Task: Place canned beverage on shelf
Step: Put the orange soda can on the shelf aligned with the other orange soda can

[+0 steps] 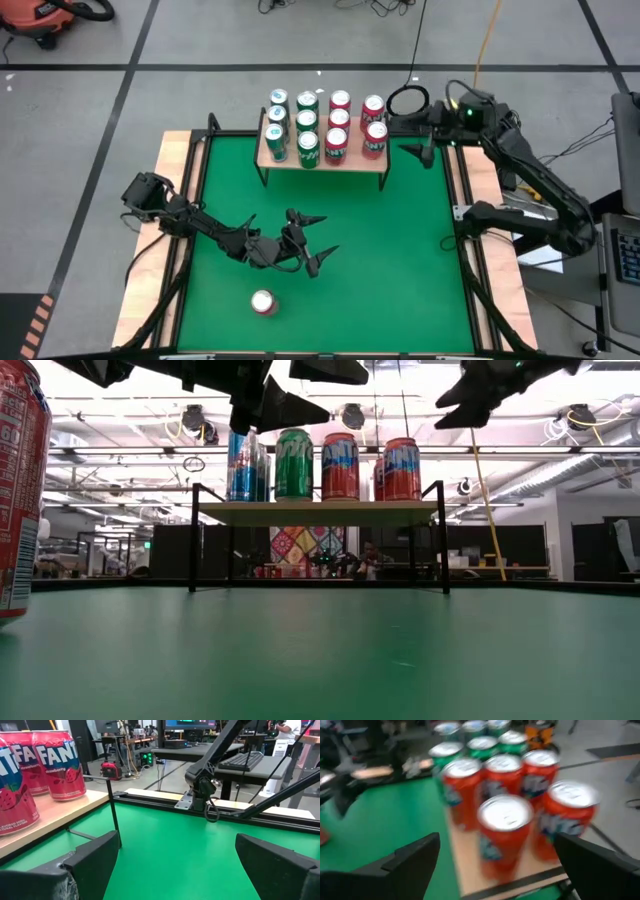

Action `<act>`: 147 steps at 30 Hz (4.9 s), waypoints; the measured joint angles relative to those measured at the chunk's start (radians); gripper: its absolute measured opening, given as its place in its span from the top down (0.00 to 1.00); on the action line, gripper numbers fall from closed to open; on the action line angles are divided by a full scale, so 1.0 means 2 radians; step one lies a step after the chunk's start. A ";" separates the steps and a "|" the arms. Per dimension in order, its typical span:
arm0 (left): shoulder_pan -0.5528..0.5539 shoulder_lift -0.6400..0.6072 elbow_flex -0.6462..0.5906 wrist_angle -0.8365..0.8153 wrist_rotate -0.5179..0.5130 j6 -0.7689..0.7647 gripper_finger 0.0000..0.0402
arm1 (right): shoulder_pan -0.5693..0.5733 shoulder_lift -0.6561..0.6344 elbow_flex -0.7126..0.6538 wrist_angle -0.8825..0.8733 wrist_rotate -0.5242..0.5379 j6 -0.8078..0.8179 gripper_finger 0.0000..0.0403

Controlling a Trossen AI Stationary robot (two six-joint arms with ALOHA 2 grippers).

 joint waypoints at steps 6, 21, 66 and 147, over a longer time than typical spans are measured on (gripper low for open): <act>0.009 0.000 0.000 0.000 0.000 0.010 0.02 | 0.059 -0.019 -0.020 -0.052 0.000 -0.011 0.15; 0.026 0.000 0.000 0.005 0.000 0.011 0.02 | 0.125 -0.012 -0.139 0.091 0.131 0.021 0.55; 0.027 0.000 0.000 -0.008 0.004 0.010 0.02 | 0.147 0.102 -0.138 0.193 0.197 0.006 0.79; -0.132 -0.162 0.013 -0.402 0.035 -0.172 0.02 | 0.580 0.112 -0.138 0.156 0.303 0.218 0.79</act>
